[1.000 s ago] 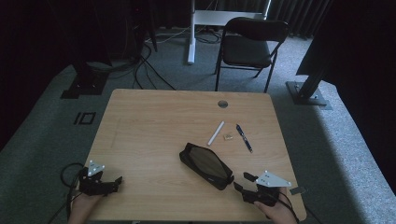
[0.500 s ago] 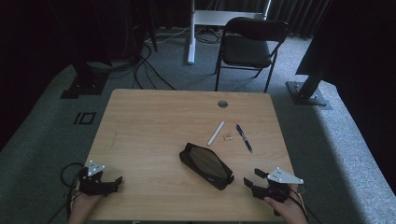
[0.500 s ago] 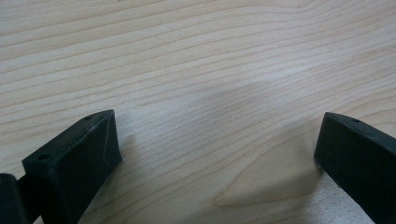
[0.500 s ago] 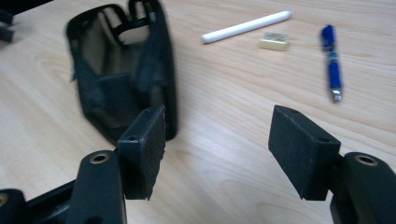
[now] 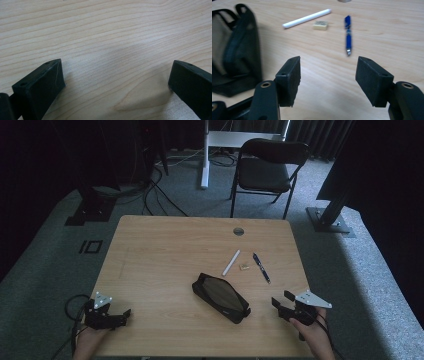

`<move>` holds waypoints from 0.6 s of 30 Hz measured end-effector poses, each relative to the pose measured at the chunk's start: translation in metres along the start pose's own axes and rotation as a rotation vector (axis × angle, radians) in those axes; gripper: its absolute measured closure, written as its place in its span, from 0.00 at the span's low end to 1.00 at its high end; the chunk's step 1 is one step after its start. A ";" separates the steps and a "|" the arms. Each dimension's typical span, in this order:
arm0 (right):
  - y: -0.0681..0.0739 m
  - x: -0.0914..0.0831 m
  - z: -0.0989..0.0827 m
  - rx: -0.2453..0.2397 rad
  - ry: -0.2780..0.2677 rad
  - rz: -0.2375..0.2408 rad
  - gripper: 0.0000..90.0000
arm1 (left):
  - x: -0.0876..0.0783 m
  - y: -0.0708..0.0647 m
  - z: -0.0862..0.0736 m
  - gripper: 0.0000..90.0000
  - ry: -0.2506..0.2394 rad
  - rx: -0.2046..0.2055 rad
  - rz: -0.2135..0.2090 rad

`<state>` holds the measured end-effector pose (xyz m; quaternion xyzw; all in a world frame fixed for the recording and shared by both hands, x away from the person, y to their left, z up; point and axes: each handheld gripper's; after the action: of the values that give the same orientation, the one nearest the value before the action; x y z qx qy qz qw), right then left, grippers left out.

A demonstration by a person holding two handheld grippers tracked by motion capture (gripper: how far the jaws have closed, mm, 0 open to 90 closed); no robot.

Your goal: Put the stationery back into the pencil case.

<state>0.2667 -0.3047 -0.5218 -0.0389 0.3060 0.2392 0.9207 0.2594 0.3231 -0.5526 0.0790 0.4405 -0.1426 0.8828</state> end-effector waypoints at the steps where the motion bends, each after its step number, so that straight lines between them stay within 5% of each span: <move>1: -0.002 0.001 0.001 0.002 -0.001 -0.009 0.40 | 0.000 0.000 0.000 0.00 0.000 0.000 0.000; 18: -0.017 0.026 0.021 0.040 -0.010 -0.052 0.41 | 0.000 0.000 0.000 0.00 0.000 0.000 -0.001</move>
<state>0.3045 -0.3043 -0.5215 -0.0269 0.3049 0.2094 0.9287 0.2594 0.3231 -0.5526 0.0786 0.4406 -0.1428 0.8828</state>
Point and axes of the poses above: each handheld gripper's, and its own axes: x roughly forward along the jaws, z roughly out of its top, y roughly to its left, and after that the axes turned 7 degrees about y, right-handed
